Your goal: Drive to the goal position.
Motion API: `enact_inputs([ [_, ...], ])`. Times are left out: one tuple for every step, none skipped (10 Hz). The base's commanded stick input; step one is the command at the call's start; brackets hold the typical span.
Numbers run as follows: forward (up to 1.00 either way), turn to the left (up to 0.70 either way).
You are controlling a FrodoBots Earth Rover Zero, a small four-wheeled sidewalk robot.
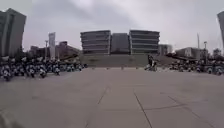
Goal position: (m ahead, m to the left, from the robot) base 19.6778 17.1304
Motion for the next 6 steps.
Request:
enact_inputs([
  [0.7, 0.02],
  [0.7, 0.02],
  [0.7, 0.02],
  [0.7, 0.02],
  [0.7, 0.02],
  [0.7, 0.02],
])
